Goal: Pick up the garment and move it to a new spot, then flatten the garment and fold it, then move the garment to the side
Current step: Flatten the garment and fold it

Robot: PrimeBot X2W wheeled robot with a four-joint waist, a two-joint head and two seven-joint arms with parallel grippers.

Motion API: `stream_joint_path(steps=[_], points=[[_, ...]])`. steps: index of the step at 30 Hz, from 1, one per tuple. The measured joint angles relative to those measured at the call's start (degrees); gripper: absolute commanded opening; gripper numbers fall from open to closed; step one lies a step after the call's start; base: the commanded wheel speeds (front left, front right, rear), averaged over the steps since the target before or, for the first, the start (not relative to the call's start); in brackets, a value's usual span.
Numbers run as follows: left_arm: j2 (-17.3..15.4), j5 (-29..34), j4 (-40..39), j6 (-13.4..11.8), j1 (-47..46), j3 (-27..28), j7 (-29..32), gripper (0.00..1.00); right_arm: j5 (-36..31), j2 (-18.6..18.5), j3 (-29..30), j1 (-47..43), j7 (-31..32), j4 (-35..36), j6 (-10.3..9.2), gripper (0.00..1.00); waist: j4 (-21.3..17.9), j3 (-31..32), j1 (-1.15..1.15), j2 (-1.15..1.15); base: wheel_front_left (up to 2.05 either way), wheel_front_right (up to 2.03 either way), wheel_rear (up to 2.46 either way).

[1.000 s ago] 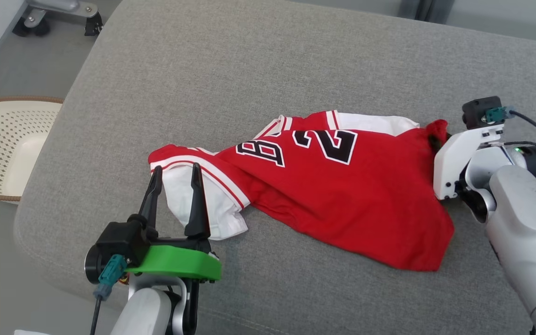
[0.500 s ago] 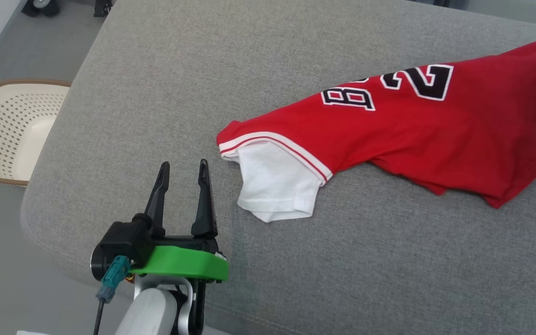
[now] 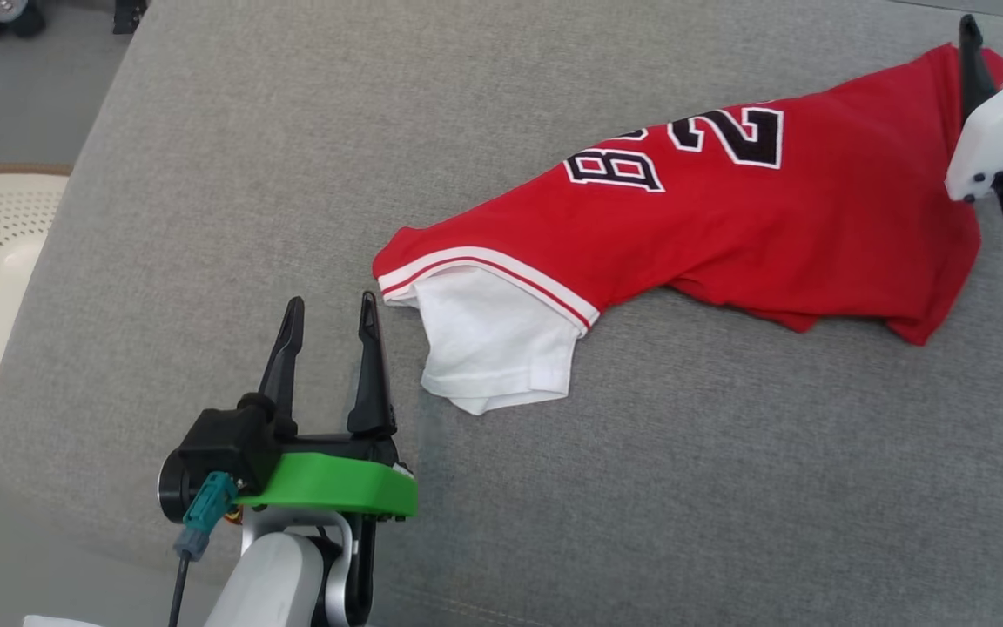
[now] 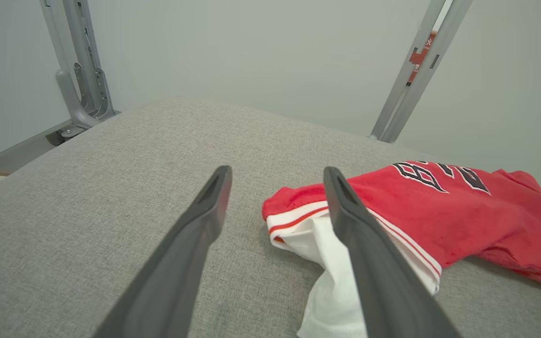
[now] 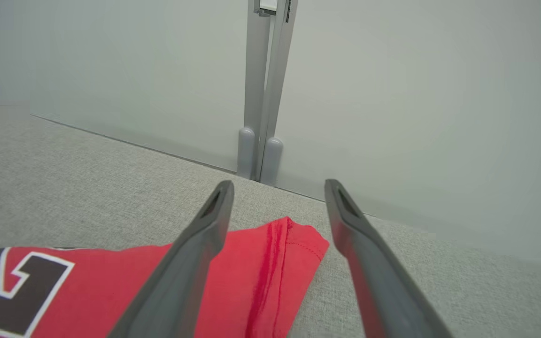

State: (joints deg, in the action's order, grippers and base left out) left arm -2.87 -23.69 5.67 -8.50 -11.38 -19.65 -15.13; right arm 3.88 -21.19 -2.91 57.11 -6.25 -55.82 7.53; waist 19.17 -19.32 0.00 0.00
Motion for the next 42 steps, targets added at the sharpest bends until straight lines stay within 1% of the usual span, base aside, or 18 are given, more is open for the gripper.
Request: stream_joint_path(steps=[6,9,12,15,17,19,21,23,26,29,33,39,40,41,42], points=[[0.0,1.3,0.9,0.5,0.4,0.9,0.0,1.00,6.6,2.4,-3.3,-10.6,-2.9,8.2,0.01,1.00,-3.9,2.0,0.00,0.00,0.00,0.00,0.00],[0.0,1.9,1.1,0.5,0.8,1.3,0.0,1.00,10.1,3.4,-3.6,-18.3,-2.9,14.3,0.00,1.00,-5.8,3.1,0.00,0.00,0.00,0.00,0.00],[0.0,2.3,1.3,0.8,1.2,1.4,0.0,1.00,12.6,4.9,-2.5,-26.4,-2.3,21.0,0.00,1.00,-7.6,4.0,0.00,0.00,0.00,0.00,0.00],[0.0,2.5,1.4,1.0,1.4,1.7,0.0,1.00,13.4,6.8,-0.7,-33.8,-0.9,27.4,-0.01,1.00,-9.0,4.7,0.00,0.00,0.00,0.00,0.00],[0.0,2.6,1.4,1.2,1.4,1.7,0.0,1.00,13.7,8.9,0.0,-38.0,1.2,31.4,-0.01,1.00,-9.7,5.0,0.00,0.00,0.00,0.00,0.00],[0.0,2.7,1.5,1.3,1.4,1.7,0.0,1.00,13.5,10.5,0.5,-40.4,2.5,34.1,-0.01,1.00,-10.1,5.1,0.00,0.00,0.00,0.00,0.00],[0.0,2.7,1.7,1.4,1.4,1.7,0.0,1.00,12.0,11.1,1.7,-41.4,3.6,35.8,-0.01,1.00,-10.1,5.0,0.00,0.00,0.00,0.00,0.00],[0.0,2.7,1.8,1.5,1.3,1.6,0.0,1.00,11.1,12.1,2.7,-41.4,4.2,36.4,-0.04,1.00,-9.8,4.8,0.00,0.00,0.00,0.00,0.00],[0.0,2.7,2.1,1.5,1.3,1.5,0.0,1.00,8.0,12.9,2.8,-41.1,5.3,36.0,-0.04,1.00,-9.2,4.6,0.00,0.00,0.00,0.00,0.00],[0.0,2.7,2.2,1.7,1.2,1.6,0.0,1.00,3.6,12.7,1.9,-40.0,5.7,34.9,-0.04,1.00,-8.3,4.4,0.00,0.00,0.00,0.00,0.00],[0.0,2.7,2.2,1.7,1.1,1.8,0.0,1.00,-1.3,12.5,0.8,-38.7,5.7,32.2,-0.04,1.00,-7.2,4.2,0.00,0.00,0.00,0.00,0.00],[0.0,2.7,2.2,1.7,1.1,1.9,0.0,1.00,-4.3,12.9,1.8,-35.9,6.2,25.8,-0.03,1.00,-6.5,3.9,0.00,0.00,0.00,0.00,0.00],[0.0,2.7,2.2,1.7,1.1,1.9,0.0,1.00,-4.5,12.9,2.1,-35.3,6.1,24.8,-0.03,0.96,-6.5,4.0,0.00,0.00,0.00,0.00,0.00],[0.0,2.7,2.2,1.7,1.1,1.9,0.0,1.00,-4.6,13.0,2.3,-34.8,5.8,23.9,-0.03,0.43,-6.5,4.0,0.00,0.00,0.00,0.00,0.00],[0.0,2.7,2.2,1.7,1.1,1.9,0.0,1.00,-4.8,13.0,2.5,-34.4,5.6,23.3,-0.03,0.30,-6.6,4.0,0.00,0.00,0.00,0.00,0.00]])
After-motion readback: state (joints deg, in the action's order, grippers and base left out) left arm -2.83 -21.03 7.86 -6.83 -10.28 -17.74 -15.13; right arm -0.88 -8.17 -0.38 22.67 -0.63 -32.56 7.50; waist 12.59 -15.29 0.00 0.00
